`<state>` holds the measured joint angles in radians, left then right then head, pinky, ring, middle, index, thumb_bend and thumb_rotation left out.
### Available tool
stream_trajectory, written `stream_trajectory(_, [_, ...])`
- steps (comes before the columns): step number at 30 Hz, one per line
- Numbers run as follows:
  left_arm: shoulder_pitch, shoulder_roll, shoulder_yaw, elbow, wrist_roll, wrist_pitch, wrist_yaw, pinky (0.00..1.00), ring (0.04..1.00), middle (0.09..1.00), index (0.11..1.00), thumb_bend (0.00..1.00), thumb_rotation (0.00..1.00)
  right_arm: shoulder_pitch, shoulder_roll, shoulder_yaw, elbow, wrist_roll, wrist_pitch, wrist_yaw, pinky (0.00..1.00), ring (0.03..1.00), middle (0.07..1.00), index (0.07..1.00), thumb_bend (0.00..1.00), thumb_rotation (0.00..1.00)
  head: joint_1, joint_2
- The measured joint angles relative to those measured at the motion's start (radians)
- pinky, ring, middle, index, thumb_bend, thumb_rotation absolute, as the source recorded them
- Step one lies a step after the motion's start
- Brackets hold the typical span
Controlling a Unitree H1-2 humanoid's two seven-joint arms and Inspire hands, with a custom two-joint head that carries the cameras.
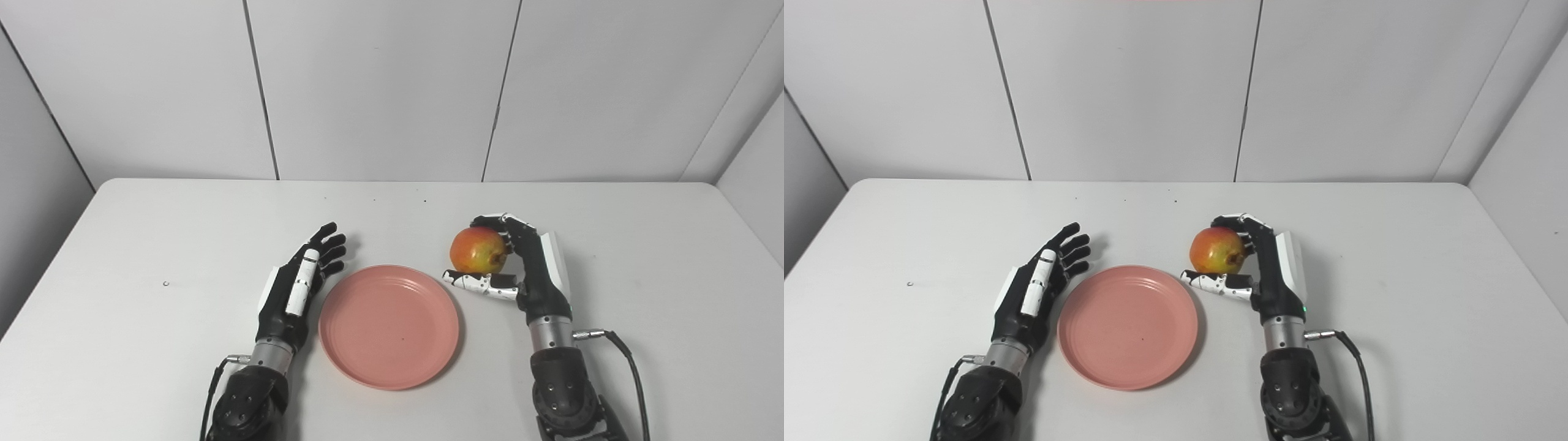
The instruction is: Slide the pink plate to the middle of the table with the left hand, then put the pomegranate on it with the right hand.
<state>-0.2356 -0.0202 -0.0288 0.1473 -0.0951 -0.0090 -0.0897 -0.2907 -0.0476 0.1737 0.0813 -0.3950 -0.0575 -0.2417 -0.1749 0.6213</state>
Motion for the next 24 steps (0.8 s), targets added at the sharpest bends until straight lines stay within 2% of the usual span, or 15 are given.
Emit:
stream_trajectory(3, [0.000,0.000,-0.001,-0.003,0.001,0.003,0.000,0.83,0.850,0.845,0.832,0.33,0.96,0.000,0.007,0.020,0.000,-0.017,-0.007,0.001,0.39,0.416,0.491,0.530,0.51,0.00,0.003,0.000])
stream_trajectory(6, [0.000,0.001,-0.003,-0.007,0.004,0.011,0.000,0.83,0.850,0.845,0.829,0.33,0.95,0.001,0.021,0.045,0.000,-0.050,-0.011,-0.001,0.39,0.409,0.493,0.536,0.51,0.00,0.002,0.002])
stream_trajectory(18, [0.000,0.001,-0.003,-0.010,0.005,0.016,0.002,0.82,0.846,0.841,0.824,0.34,0.92,0.016,0.053,0.119,0.001,-0.062,-0.019,0.057,0.37,0.408,0.485,0.539,0.51,0.00,0.002,0.003])
stream_trajectory(24, [0.000,0.001,-0.005,-0.010,0.012,0.017,0.004,0.82,0.851,0.845,0.825,0.34,0.96,0.026,0.057,0.158,0.001,-0.080,-0.038,0.072,0.35,0.398,0.478,0.547,0.51,0.00,0.003,0.003])
